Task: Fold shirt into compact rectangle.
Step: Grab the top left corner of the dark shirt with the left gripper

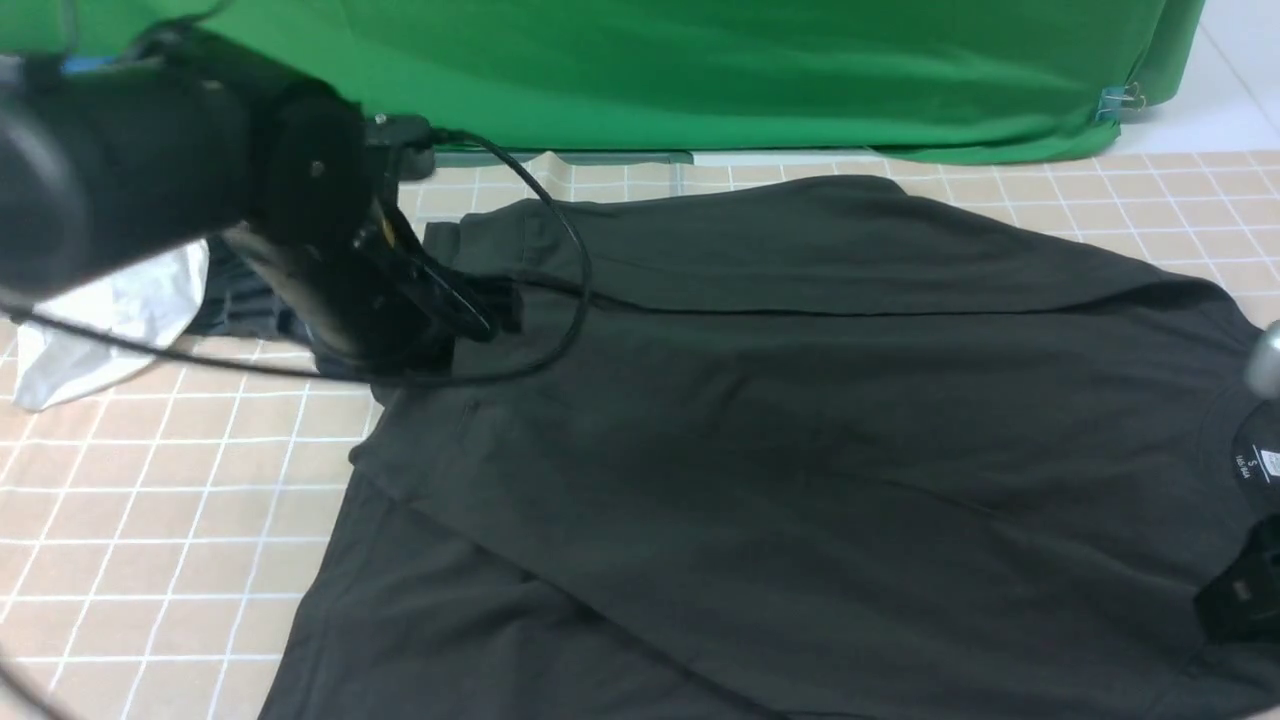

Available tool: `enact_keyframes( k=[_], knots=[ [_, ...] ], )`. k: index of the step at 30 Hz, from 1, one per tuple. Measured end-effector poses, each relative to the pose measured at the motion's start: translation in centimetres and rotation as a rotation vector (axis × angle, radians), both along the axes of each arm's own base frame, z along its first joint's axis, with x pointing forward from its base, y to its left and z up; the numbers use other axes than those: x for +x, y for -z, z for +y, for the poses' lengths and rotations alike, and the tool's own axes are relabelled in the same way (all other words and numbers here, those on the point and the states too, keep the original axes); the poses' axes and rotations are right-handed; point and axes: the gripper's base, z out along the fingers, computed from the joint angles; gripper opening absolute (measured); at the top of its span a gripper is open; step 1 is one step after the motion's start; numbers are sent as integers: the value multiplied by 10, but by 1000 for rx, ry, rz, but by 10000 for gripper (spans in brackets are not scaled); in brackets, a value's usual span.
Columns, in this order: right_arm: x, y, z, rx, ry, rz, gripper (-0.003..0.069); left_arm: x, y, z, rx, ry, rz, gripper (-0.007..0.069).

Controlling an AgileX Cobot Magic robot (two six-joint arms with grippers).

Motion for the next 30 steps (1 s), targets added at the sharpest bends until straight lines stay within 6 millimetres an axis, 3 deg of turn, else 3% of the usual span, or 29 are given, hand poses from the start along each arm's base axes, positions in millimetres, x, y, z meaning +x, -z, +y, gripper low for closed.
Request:
enact_keyframes(
  k=[3, 5, 9, 15, 23, 26, 30],
  knots=[
    [9, 14, 4, -19, -26, 76, 587, -35, 9, -18, -79, 64, 22, 25],
    [14, 22, 6, -38, -38, 109, 598, -57, 22, -26, -91, 91, 55, 11],
    [20, 43, 7, -59, -22, 152, 601, -79, 47, -29, -92, 73, 111, 11],
    [29, 79, 9, -82, -14, 213, 603, -94, 76, -22, -64, 32, 192, 11],
    [39, 107, 22, -102, -49, 276, 592, -96, 82, -22, -61, 23, 210, 11],
    [40, 111, 22, -111, -51, 289, 547, -96, 82, -22, -63, 23, 208, 11],
    [41, 112, 20, -140, -80, 288, 267, -96, 82, -23, -65, 22, 210, 11]
  ],
)
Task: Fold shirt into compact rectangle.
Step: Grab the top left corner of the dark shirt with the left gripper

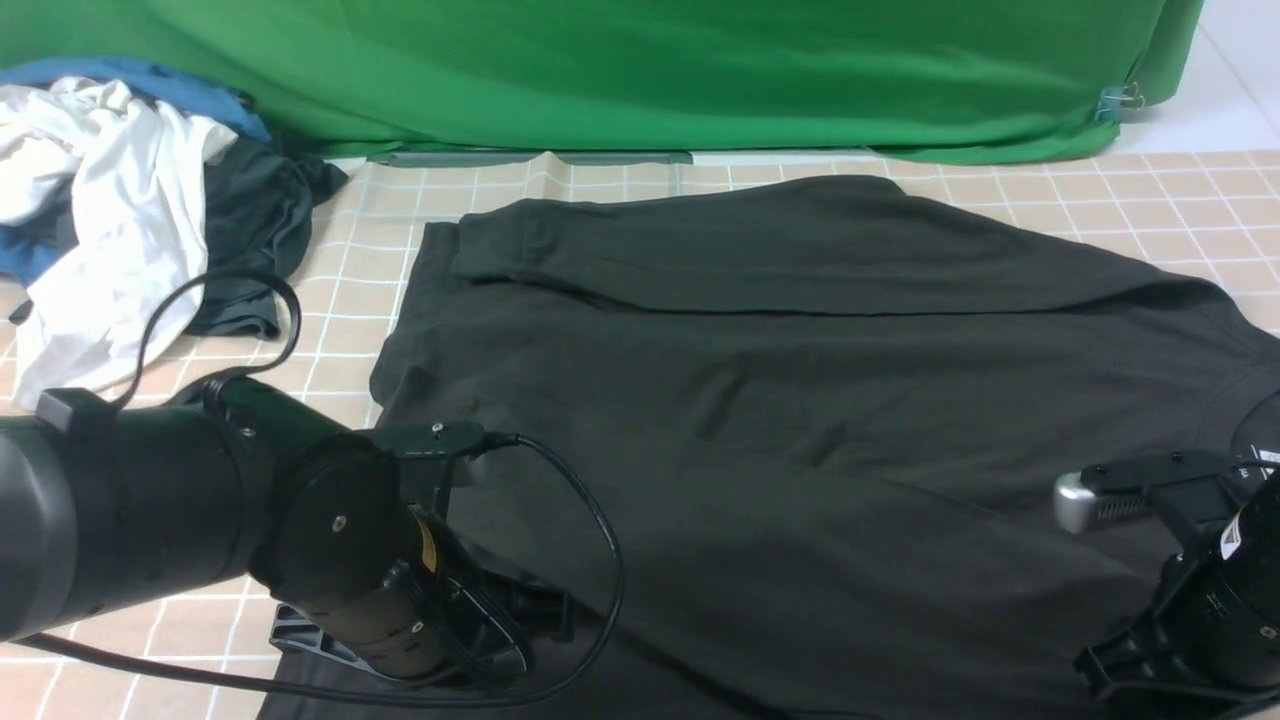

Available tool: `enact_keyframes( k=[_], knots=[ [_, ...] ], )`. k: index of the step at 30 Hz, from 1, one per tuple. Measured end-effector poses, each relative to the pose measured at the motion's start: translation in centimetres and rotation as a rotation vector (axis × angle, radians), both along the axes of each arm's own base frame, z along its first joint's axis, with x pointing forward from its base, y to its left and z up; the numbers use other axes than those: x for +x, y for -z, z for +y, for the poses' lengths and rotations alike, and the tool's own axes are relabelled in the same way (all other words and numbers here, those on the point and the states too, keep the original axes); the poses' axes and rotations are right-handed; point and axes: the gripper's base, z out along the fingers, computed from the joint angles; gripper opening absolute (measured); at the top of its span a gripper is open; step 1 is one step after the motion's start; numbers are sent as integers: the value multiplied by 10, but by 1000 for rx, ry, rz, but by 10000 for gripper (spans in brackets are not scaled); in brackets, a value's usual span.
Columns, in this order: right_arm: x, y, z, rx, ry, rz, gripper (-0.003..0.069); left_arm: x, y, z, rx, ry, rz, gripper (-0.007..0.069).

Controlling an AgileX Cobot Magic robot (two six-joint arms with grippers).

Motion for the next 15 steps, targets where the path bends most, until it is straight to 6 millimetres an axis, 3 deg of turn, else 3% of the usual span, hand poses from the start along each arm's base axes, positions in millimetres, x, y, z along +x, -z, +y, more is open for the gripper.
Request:
enact_keyframes(
  k=[2, 4, 9, 15],
  knots=[
    [0, 0, 0, 1, -17, 1, 108, 0, 0, 0, -1, -1, 0, 13],
    [-1, 0, 0, 2, -28, 5, 67, 0, 0, 0, -1, -1, 0, 13],
    [-2, -4, 0, 6, -44, 16, 55, 0, 0, 0, -1, -1, 0, 13],
    [-18, -30, -11, -85, -70, 4, 53, -1, 0, 1, 6, 0, 12, 13]
  ],
)
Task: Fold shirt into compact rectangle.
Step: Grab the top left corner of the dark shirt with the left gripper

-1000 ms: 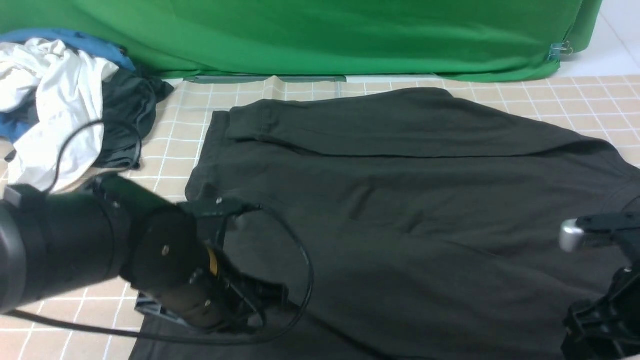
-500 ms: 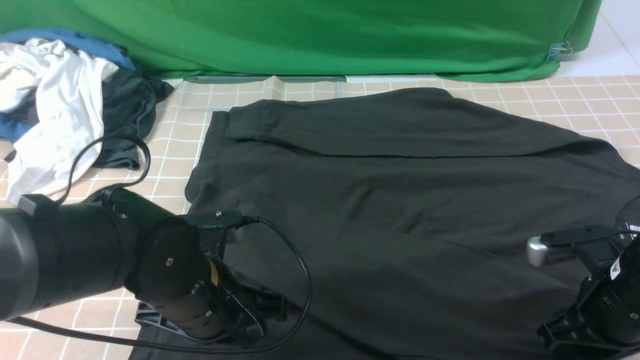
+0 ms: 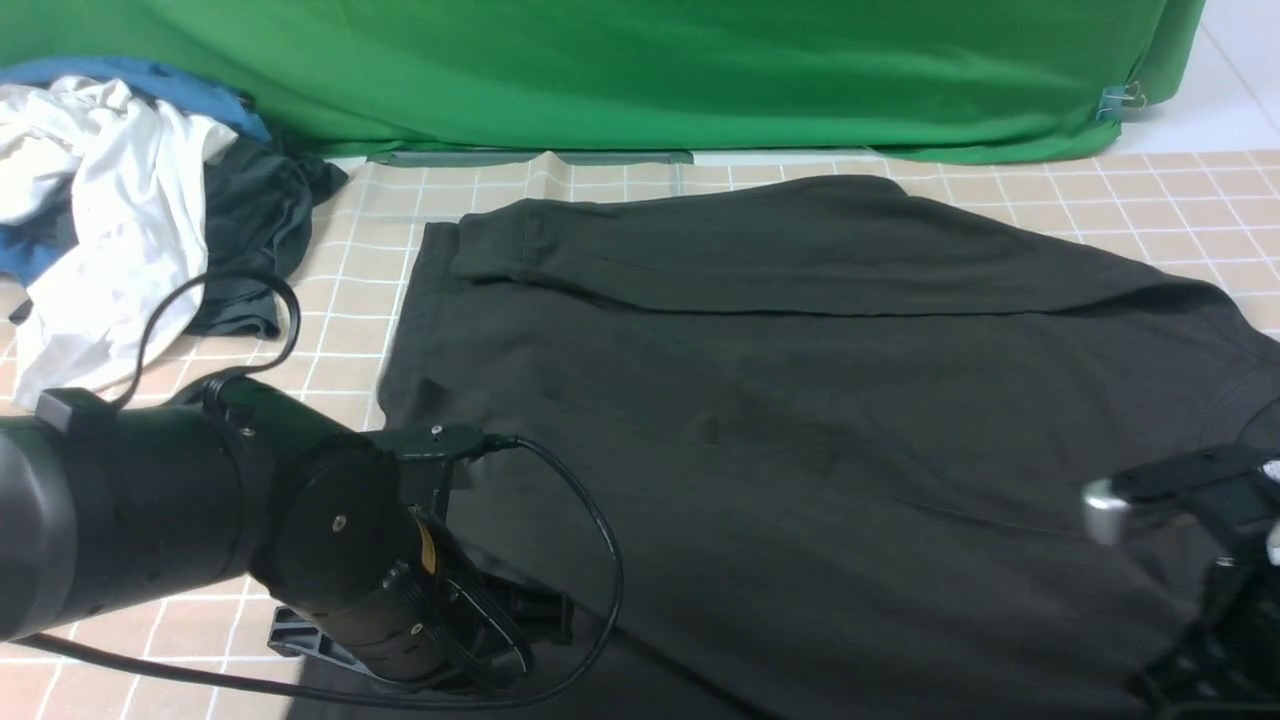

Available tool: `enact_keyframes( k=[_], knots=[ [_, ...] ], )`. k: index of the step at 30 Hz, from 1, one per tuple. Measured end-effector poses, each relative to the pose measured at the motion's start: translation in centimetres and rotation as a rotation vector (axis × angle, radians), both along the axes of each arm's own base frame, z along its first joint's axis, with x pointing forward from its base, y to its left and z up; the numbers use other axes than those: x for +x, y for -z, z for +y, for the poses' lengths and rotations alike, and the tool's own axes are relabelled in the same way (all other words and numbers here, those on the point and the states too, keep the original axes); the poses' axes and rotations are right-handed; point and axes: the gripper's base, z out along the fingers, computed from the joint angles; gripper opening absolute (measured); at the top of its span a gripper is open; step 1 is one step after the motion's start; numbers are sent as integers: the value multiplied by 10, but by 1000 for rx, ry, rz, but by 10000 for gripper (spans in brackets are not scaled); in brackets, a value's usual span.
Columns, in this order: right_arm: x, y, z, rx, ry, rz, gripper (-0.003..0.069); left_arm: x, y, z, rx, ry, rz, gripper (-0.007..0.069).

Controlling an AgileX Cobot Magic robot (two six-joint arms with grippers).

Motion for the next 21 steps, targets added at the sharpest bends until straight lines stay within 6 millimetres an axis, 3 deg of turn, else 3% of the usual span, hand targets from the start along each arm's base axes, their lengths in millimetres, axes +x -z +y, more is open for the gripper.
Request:
enact_keyframes(
  k=[7, 12, 15, 17, 21],
  knots=[
    [-10, -5, -5, -49, 0, 68, 62, 0, -3, 0, 19, 4, 26, 13],
    [-12, -5, -6, -60, -3, 90, 190, 14, -26, 1, 54, 0, 28, 13],
    [-15, -6, -7, -73, 11, 115, 379, 39, -59, 7, 23, -72, -28, 13],
    [-17, -8, -8, -75, 17, 120, 452, 60, -81, 17, -15, -146, -87, 13],
    [-21, -17, -9, -67, 20, 79, 451, 100, -116, 42, -78, -272, -186, 13]
  ],
)
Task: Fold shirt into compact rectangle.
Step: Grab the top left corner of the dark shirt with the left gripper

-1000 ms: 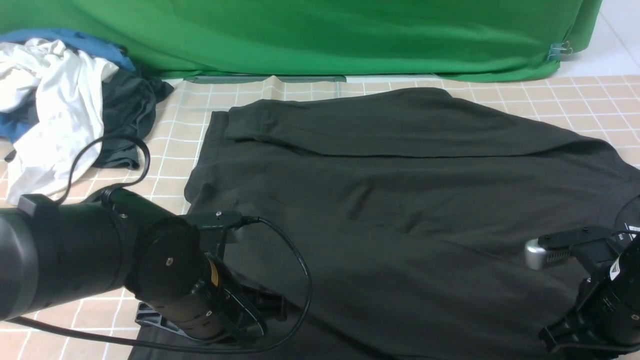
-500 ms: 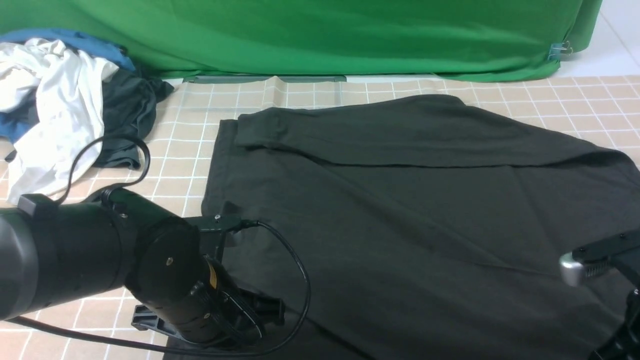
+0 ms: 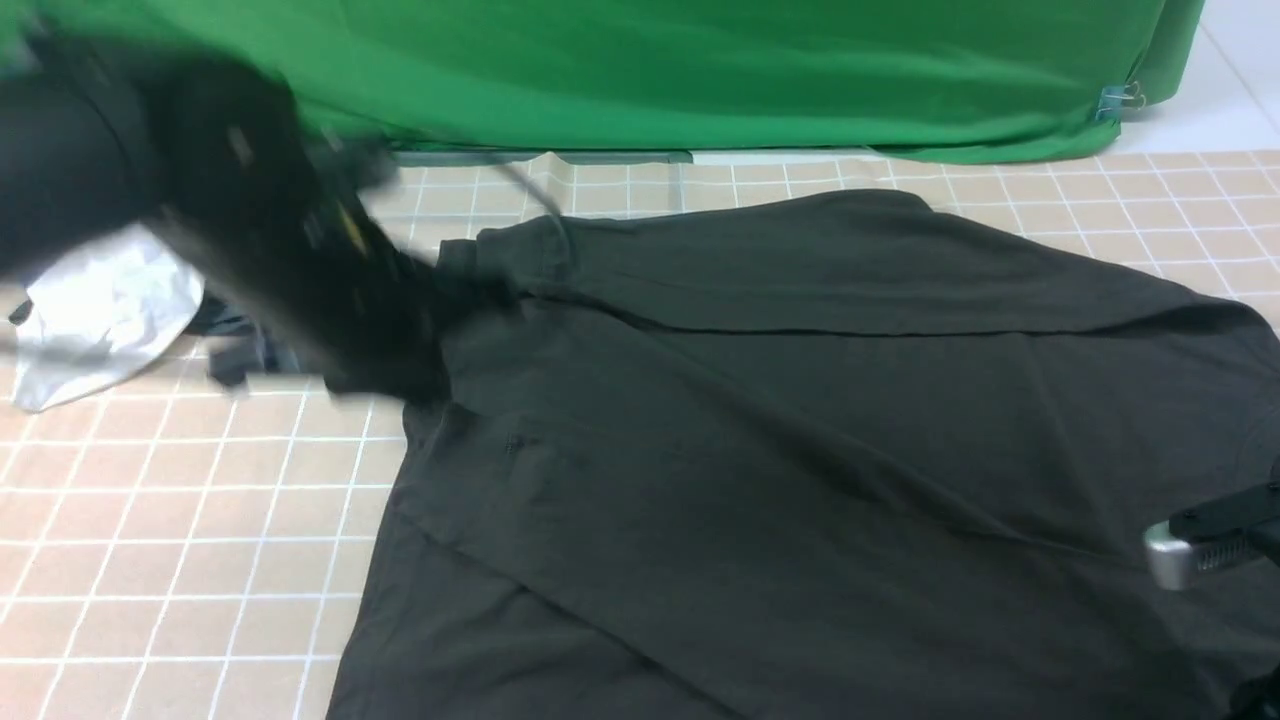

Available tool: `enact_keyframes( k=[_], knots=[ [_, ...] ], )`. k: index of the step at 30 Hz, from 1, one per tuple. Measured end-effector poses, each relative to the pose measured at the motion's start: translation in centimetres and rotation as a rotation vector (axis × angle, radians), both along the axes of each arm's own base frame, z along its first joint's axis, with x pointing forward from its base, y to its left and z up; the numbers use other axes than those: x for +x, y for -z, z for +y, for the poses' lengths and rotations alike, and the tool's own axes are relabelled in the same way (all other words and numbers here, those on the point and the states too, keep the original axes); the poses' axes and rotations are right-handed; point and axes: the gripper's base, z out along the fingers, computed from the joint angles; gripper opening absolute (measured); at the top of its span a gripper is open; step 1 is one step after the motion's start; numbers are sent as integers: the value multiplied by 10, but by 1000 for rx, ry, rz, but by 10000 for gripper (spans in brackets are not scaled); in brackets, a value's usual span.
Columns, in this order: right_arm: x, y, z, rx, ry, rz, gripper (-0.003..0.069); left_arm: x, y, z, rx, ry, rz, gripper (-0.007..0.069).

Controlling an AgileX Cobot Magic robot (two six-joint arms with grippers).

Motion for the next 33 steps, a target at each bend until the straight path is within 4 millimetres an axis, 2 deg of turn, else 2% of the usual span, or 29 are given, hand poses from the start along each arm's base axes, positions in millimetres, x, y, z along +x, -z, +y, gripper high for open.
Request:
enact_keyframes(
  k=[3, 5, 6, 7, 8, 10, 13, 14, 15, 16, 21, 24, 29, 32, 33],
  knots=[
    [-4, -11, 0, 23, 3, -77, 382, 33, -12, 14, -8, -55, -48, 13],
    [-8, -23, 1, 67, 14, -169, 312, 57, -6, 18, 1, -74, -49, 16],
    [-8, -23, 1, 71, 16, -171, 312, 60, -8, 18, 1, -76, -56, 16],
    [-12, -32, 3, 109, 22, -241, 269, 79, 4, 18, 25, -76, -42, 34],
    [-12, -33, 3, 117, 25, -251, 265, 80, 2, 18, 25, -76, -49, 34],
    [-16, -43, 5, 167, 32, -333, 241, 108, 25, 14, 51, -63, -24, 97],
    [-19, -48, 6, 189, 34, -364, 244, 130, 51, 10, 63, -53, 5, 185],
    [-19, -48, 6, 190, 34, -365, 246, 134, 53, 9, 63, -52, 3, 200],
    [-19, -49, 6, 192, 28, -367, 248, 142, 62, 8, 71, -50, 10, 238],
    [-19, -49, 6, 193, 29, -367, 248, 152, 76, 8, 90, -45, 13, 309],
    [-19, -49, 6, 195, 29, -370, 248, 173, 103, 3, 79, -47, 2, 455],
    [-19, -49, 6, 195, 29, -371, 248, 178, 115, 0, 58, -38, -6, 503],
    [-19, -49, 6, 196, 29, -375, 248, 182, 120, -3, 29, -16, -34, 472],
    [-19, -49, 6, 196, 29, -378, 248, 183, 121, -5, 2, -21, -30, 330],
    [-19, -49, 6, 196, 29, -378, 248, 183, 121, -5, 2, -21, -30, 318]
  ],
)
